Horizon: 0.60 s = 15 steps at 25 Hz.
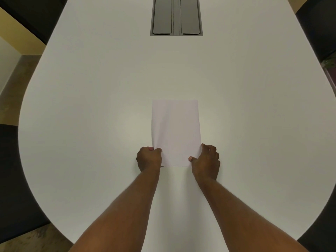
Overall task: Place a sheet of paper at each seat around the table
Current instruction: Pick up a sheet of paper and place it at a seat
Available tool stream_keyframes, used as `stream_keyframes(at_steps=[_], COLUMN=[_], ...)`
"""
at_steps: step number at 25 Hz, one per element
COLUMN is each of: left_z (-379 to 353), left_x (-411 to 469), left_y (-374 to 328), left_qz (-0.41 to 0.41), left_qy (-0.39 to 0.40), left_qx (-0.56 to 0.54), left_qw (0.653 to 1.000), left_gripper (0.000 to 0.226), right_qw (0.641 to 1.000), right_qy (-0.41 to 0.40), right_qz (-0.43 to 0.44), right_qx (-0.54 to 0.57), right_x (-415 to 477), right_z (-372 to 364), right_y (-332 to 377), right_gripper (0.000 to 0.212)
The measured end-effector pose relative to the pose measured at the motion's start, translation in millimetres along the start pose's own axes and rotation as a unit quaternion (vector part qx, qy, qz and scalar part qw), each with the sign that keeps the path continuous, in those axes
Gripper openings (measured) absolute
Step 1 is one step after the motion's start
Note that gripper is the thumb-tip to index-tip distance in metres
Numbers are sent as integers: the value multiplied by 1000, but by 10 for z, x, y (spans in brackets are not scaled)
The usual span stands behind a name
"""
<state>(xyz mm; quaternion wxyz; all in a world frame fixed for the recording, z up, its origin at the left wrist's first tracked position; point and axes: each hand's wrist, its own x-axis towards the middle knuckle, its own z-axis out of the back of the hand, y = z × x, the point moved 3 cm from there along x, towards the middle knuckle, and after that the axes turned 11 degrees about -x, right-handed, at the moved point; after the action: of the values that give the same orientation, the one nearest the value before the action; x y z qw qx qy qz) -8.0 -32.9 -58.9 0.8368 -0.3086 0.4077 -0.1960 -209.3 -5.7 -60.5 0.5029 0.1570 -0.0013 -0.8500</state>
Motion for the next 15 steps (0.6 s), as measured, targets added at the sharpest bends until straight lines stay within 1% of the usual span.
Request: stream_keyframes(at_steps=[3, 6, 8, 10, 11, 14, 15], left_z=[-6, 4, 14, 19, 29, 7, -8], left_x=[-4, -11, -17, -2, 0, -12, -34], left_y=[-30, -46, -55, -49, -57, -86, -96], left_qz=[0, 5, 6, 5, 5, -13, -22], left_qy=[1, 4, 11, 13, 13, 23, 31], left_qx=[6, 2, 2, 15, 21, 35, 47], left_qw=[1000, 1000, 1000, 1000, 1000, 999, 998], left_gripper=[19, 18, 8, 20, 21, 11, 22], right_qw=[1000, 1000, 1000, 1000, 1000, 999, 999], right_qy=[2, 7, 11, 13, 15, 20, 23], right_qz=[5, 11, 14, 17, 19, 28, 31], right_qx=[-4, -7, -10, -8, -6, -7, -8], right_x=[-3, 7, 17, 23, 23, 2, -5], right_z=[-7, -11, -15, -15, -16, -11, -8], right_y=[-3, -20, -35, -45, -48, -63, -71], right_gripper=[56, 58, 59, 58, 59, 58, 58])
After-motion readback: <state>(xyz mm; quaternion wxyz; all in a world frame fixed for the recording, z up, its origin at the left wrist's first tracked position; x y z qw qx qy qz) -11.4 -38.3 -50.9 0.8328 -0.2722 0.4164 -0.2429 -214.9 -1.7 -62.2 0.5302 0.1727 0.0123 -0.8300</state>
